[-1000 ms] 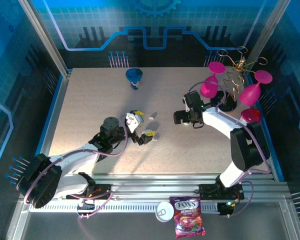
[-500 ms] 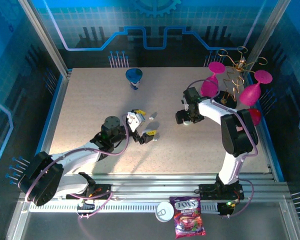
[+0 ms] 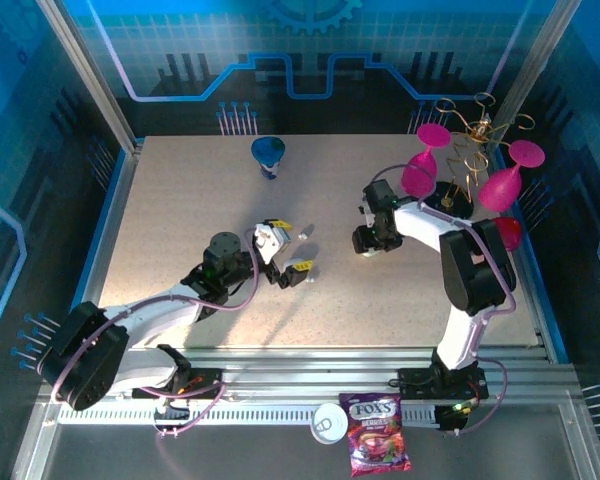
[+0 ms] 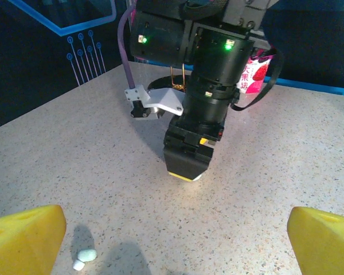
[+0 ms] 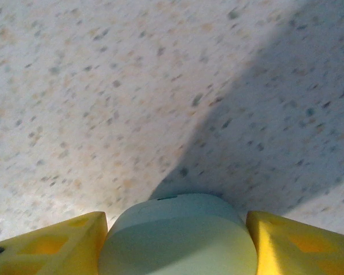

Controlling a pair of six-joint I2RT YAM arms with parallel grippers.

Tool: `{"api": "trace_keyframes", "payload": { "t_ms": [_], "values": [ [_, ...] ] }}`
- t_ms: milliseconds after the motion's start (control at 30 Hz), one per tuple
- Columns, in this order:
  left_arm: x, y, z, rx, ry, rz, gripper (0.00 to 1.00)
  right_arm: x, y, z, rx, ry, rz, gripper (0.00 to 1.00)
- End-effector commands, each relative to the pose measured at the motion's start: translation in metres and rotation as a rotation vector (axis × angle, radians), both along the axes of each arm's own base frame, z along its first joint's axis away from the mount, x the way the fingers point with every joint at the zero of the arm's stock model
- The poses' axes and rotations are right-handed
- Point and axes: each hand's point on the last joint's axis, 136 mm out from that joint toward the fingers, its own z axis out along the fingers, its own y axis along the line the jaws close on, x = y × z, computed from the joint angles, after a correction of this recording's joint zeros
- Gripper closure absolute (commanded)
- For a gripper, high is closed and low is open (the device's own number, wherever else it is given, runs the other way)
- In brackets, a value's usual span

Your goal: Insert the wireless bluetooth earbuds into the charging case

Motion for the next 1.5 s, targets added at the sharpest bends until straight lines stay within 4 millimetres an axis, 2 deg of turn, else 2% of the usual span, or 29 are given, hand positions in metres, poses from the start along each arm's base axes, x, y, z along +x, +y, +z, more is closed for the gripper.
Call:
{"api": "trace_keyframes", "payload": {
  "t_ms": [0,133,233,400,567,667,733,867,933,1233,1467],
  "values": [
    [0.0,-0.007,0.012,-0.013,-0.046,-0.028,0.01,-0.023,0.024,0.011,0.03,0.01,0.024,0.37],
    [0.0,-0.008,0.007,-0.007,-0.037,-0.031,0.01,-0.045,0.05,0.009,0.036,0.031,0.065,0.35],
    [-0.001,-0.009,0.003,-0.002,-0.028,-0.033,0.01,-0.053,0.058,0.003,0.039,0.041,0.076,0.34],
    [-0.002,-0.01,-0.001,0.011,-0.025,-0.032,0.01,-0.056,0.053,0.001,0.014,0.045,0.078,0.26],
    [-0.006,-0.019,-0.019,0.098,-0.005,-0.037,0.01,-0.052,0.051,0.027,0.095,-0.02,0.062,0.15],
    [-0.003,-0.026,-0.031,0.121,0.036,-0.012,0.01,-0.047,0.035,0.045,0.184,-0.07,-0.019,0.11],
    [0.003,-0.033,-0.043,0.125,0.088,0.026,0.01,-0.044,0.017,0.056,0.226,-0.106,-0.096,0.1],
    [0.013,-0.056,-0.062,0.153,0.152,0.08,0.01,-0.041,-0.018,0.068,0.253,-0.164,-0.218,0.1],
    [0.019,-0.068,-0.073,0.177,0.173,0.12,0.01,-0.046,-0.033,0.065,0.253,-0.169,-0.259,0.1],
    [0.032,-0.106,-0.122,0.263,0.292,0.15,0.14,-0.058,-0.057,0.064,0.279,-0.185,-0.331,0.1],
    [0.037,-0.118,-0.151,0.319,0.354,0.152,0.26,-0.062,-0.063,0.059,0.305,-0.175,-0.355,0.11]
  ]
}}
